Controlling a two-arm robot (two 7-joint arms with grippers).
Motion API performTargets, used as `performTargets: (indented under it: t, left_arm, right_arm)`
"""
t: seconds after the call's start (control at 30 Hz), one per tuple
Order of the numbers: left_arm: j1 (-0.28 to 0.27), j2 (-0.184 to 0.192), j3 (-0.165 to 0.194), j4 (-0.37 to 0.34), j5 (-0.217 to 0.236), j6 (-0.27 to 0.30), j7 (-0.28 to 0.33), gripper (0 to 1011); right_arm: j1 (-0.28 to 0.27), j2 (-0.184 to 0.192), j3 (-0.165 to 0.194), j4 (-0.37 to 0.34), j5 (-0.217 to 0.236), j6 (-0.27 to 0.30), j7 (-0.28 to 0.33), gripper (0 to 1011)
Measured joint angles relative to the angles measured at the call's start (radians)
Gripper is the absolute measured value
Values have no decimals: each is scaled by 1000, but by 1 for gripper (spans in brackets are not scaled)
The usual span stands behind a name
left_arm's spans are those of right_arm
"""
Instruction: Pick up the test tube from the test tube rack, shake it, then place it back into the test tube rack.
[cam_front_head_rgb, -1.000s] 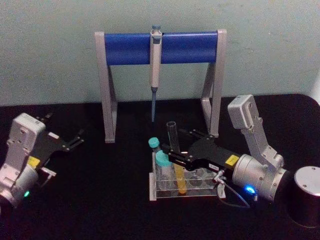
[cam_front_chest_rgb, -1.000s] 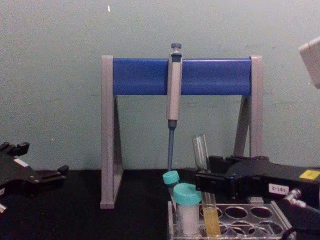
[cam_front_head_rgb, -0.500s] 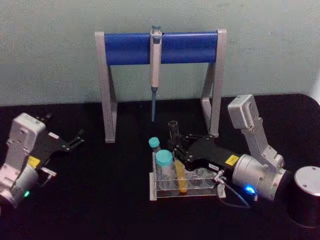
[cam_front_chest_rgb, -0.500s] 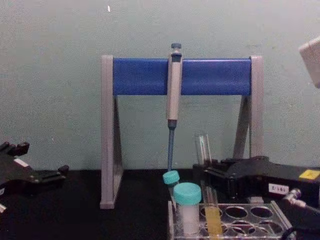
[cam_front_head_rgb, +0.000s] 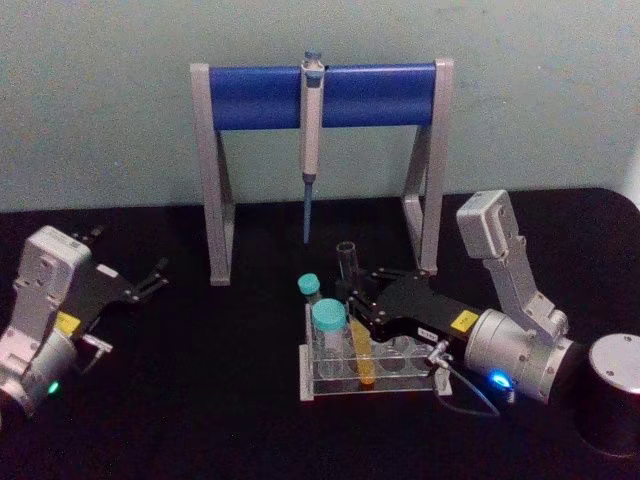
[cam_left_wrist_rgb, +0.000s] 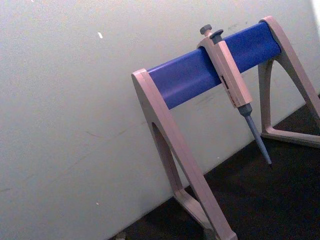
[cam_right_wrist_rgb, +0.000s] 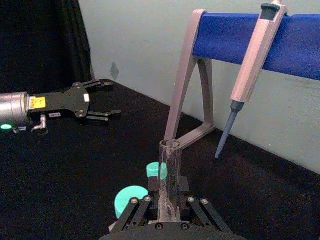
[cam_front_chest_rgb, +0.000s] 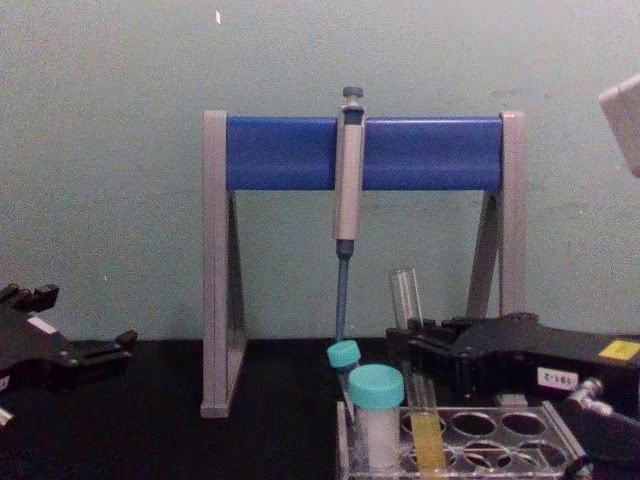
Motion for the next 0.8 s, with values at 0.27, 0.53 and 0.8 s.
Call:
performTargets:
  t: [0.27, 0.53, 0.8]
  left_arm:
    - [0, 0, 0, 0, 0, 0, 0, 1001]
    - [0, 0, 0, 0, 0, 0, 0, 1001]
    - [0, 0, 0, 0, 0, 0, 0, 1001]
  right_arm:
    - [-18, -3, 11, 0, 13, -50, 13, 229]
    - [-55, -3, 26, -3, 30, -130, 32, 229]
    - [-101, 2, 51, -20, 50, -176, 34, 229]
